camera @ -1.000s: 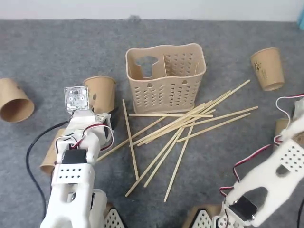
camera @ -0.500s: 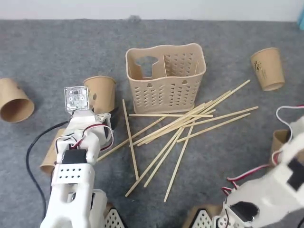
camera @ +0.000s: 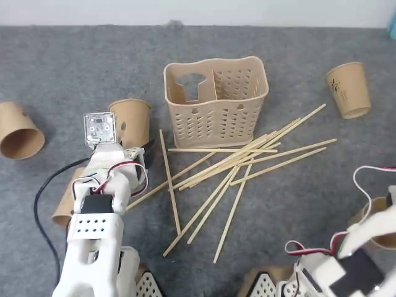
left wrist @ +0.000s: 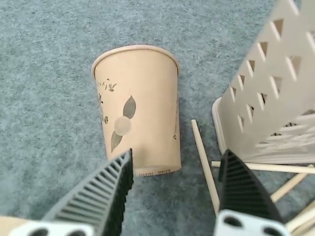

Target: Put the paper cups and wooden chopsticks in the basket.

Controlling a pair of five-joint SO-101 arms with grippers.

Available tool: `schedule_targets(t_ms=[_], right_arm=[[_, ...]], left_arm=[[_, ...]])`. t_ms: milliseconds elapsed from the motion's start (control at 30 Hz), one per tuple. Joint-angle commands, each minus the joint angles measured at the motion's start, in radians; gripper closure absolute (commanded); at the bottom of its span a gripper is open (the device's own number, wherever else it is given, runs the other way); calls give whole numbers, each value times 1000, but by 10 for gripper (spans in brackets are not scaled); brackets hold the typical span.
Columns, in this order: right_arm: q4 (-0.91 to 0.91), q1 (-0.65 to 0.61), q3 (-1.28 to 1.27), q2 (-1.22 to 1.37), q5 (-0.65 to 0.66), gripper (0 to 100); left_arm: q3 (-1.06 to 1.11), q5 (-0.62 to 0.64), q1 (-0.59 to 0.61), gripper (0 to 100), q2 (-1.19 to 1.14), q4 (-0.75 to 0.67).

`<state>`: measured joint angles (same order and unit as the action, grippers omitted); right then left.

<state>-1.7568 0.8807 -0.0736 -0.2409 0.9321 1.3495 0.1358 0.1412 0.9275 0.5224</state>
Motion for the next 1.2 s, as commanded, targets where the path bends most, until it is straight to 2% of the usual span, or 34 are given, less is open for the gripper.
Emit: schedule_targets(t_ms=[0, 300, 500, 967, 1033, 1100, 1167], right_arm=[[-10, 38, 52, -73, 12, 826], [242, 71, -157, -54, 12, 832], [383, 87, -206, 68, 8, 832], [383, 87, -201, 392, 5, 838], [383, 88, -201, 406, 5, 889], [383, 88, -198, 409, 5, 980], [363, 90, -175, 403, 5, 980]], left_arm=[[1, -5, 8, 728, 28, -21], [2, -5, 8, 728, 28, -23], [4, -6, 8, 728, 28, -23], [4, -6, 8, 728, 28, -25], [4, -6, 8, 728, 28, -25], [4, -6, 8, 728, 28, -25], [4, -6, 8, 728, 28, -25]])
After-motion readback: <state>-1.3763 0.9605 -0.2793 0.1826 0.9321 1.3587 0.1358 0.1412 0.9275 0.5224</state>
